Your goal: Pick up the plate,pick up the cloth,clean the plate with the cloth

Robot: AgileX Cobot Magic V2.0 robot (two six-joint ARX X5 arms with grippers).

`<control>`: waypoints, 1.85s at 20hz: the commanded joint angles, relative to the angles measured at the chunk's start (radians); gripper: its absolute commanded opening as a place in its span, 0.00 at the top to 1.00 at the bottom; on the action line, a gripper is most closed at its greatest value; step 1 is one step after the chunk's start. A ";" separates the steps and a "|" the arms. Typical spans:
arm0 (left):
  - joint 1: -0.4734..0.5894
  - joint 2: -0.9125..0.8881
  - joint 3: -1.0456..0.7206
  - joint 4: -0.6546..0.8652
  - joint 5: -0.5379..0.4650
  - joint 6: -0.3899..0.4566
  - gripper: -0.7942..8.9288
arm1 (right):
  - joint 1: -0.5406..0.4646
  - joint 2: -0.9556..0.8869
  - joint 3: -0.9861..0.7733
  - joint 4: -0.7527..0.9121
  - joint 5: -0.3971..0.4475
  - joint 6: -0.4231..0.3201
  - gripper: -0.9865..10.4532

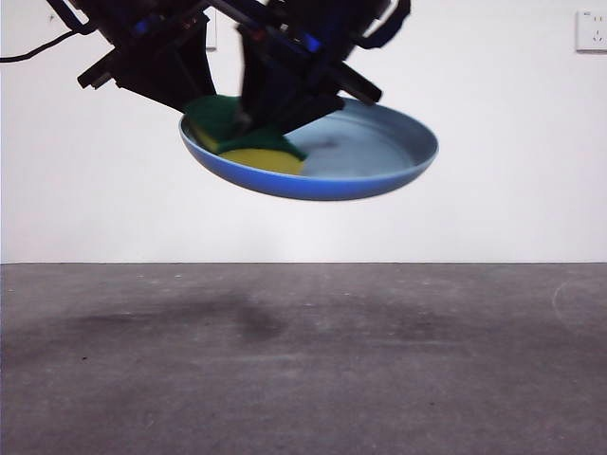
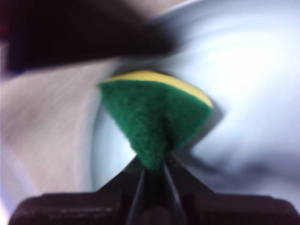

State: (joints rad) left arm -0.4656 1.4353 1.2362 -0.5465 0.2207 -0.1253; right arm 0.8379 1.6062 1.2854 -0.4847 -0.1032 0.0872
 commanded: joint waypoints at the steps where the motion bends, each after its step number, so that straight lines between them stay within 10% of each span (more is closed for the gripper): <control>1: 0.011 -0.004 0.002 0.013 -0.010 -0.026 0.93 | 0.014 0.019 -0.007 -0.093 0.008 -0.001 0.93; 9: 0.048 -0.004 0.002 -0.106 0.002 0.035 0.93 | -0.066 0.019 -0.007 -0.191 0.448 -0.051 0.93; 19: 0.035 -0.004 0.002 -0.082 0.100 0.047 0.93 | -0.108 0.019 -0.007 0.203 -0.041 0.018 0.93; 28: 0.044 -0.005 0.003 -0.017 0.117 0.043 0.93 | -0.057 0.019 -0.007 -0.174 -0.048 -0.051 0.93; 35: 0.048 -0.005 0.002 -0.037 0.129 0.043 0.93 | -0.099 0.019 -0.007 -0.267 0.517 -0.058 0.93; 37: 0.047 -0.005 0.003 -0.048 0.134 0.048 0.93 | -0.109 0.019 -0.007 -0.193 0.552 -0.053 0.93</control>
State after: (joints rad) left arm -0.4149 1.4353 1.2362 -0.5838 0.3058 -0.0769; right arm 0.7376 1.6119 1.2903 -0.7147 0.4133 0.0296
